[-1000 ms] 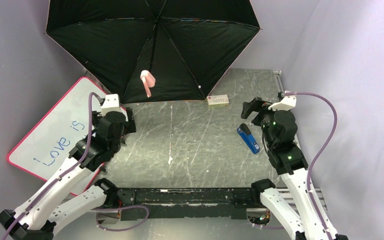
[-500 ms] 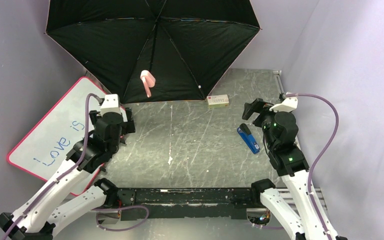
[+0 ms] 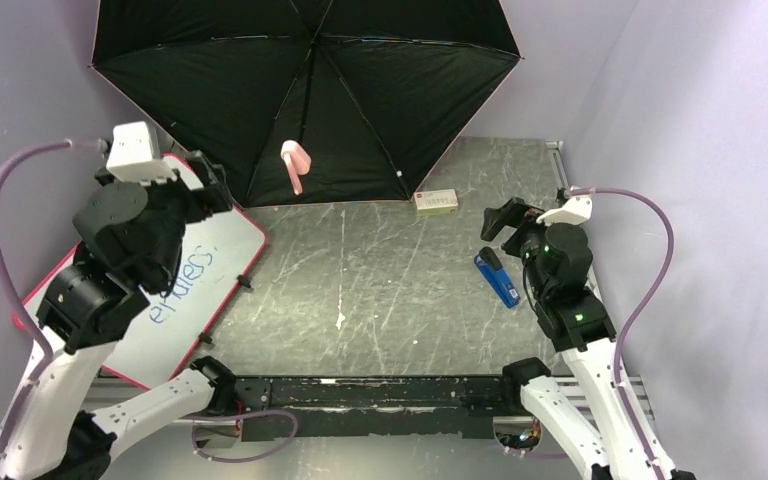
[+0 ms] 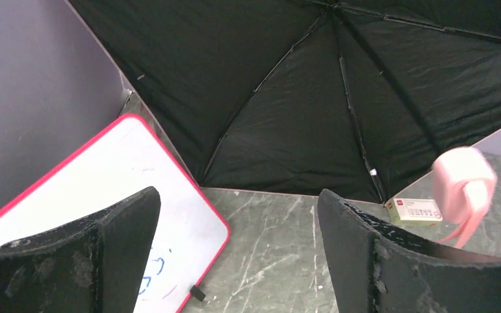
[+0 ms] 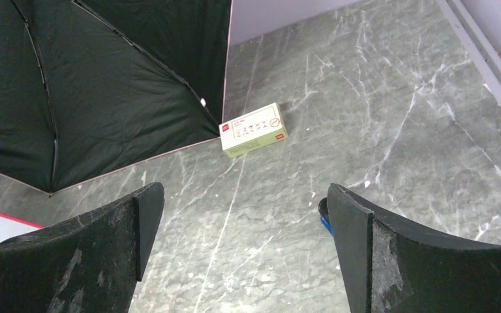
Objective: Put away the umbrella
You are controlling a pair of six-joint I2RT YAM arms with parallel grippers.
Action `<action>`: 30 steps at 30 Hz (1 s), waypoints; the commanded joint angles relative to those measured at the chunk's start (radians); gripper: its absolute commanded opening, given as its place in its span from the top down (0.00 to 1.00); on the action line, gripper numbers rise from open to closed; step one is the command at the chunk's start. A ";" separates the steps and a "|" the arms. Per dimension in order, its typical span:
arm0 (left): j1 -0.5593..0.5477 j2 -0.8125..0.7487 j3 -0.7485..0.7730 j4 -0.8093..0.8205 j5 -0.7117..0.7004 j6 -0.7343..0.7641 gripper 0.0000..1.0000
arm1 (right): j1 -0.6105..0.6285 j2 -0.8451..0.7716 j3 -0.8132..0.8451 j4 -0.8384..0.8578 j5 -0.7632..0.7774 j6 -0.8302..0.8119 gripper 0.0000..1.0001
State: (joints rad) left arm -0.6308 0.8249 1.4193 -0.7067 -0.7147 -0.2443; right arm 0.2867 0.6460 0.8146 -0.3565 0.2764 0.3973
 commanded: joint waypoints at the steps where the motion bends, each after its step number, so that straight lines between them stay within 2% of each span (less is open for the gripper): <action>1: -0.005 0.143 0.164 -0.117 0.053 0.071 0.06 | 0.007 -0.003 -0.001 -0.018 -0.020 0.047 0.00; 5: -0.006 0.275 0.321 -0.147 0.101 0.115 0.05 | 0.007 -0.004 -0.005 -0.042 -0.051 0.087 0.00; 12: -0.005 0.567 0.699 -0.246 0.157 0.160 0.04 | 0.006 -0.017 -0.040 -0.067 -0.119 0.137 0.00; 16: -0.004 0.672 0.835 -0.250 0.198 0.148 0.03 | 0.007 -0.020 -0.047 -0.082 -0.133 0.145 0.00; 22: 0.034 0.760 0.894 -0.203 0.279 0.131 0.03 | 0.007 -0.030 -0.047 -0.103 -0.146 0.151 0.00; 27: 0.221 0.848 0.914 -0.201 0.567 0.057 0.03 | 0.006 -0.042 -0.062 -0.108 -0.160 0.162 0.00; 30: 0.295 0.888 0.911 -0.184 0.712 0.030 0.04 | 0.007 -0.048 -0.072 -0.111 -0.171 0.168 0.00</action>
State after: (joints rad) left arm -0.4171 1.6661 2.3127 -0.9134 -0.2493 -0.1608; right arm 0.2878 0.6125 0.7605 -0.4458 0.1329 0.5480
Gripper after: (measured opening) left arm 0.966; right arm 0.997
